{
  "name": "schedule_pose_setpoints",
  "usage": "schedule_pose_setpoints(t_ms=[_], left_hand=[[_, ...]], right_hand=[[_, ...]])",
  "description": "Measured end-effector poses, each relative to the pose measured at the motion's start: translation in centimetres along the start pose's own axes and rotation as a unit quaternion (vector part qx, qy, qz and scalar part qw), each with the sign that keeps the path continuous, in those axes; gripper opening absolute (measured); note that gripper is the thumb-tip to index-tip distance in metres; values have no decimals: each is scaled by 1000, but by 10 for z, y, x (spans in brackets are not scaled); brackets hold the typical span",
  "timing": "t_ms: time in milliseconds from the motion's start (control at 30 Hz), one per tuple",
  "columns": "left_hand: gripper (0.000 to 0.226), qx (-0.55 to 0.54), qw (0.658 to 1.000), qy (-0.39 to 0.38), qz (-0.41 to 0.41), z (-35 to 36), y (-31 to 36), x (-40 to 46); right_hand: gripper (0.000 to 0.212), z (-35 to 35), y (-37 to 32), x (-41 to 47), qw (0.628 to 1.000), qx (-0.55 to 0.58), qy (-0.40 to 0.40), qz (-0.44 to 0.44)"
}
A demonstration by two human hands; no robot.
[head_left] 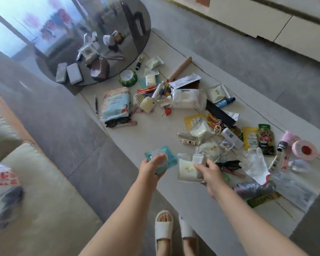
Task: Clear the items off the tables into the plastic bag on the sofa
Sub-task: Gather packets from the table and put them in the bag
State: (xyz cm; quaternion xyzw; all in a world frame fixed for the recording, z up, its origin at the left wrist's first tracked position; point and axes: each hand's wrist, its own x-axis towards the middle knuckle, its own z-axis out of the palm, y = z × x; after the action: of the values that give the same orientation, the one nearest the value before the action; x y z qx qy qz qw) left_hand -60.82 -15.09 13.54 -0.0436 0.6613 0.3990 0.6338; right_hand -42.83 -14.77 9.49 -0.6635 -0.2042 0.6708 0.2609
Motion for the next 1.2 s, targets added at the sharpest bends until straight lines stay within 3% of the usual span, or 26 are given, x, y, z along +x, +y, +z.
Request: schedule_pose_setpoints(t_ms=[133,300,533,733,967,1200], left_hand=[[77,-53,997,16,48,-37,34,-66],[94,-126,985,24,115,-106,65,-130],[61,-233,957,99,141,-223,97,-185],[23,-322,920,148,167,-331,112,-221],[10,-368,882,198,218,-451,140,-251],[26,-373,872,219,231,-529,165,-250]], right_hand=[[19,45,-36,-46,996,-47,-72,-13],[20,122,-63,-97,980,-86,-178,-26],[23,251,-67,-159,950,-156,-266,-48],[12,368,-50,-204,928,-214,-300,-51],[13,492,-25,-266,900,-287,-316,-85],[14,583,-13,-292,866,-332,-353,-127]])
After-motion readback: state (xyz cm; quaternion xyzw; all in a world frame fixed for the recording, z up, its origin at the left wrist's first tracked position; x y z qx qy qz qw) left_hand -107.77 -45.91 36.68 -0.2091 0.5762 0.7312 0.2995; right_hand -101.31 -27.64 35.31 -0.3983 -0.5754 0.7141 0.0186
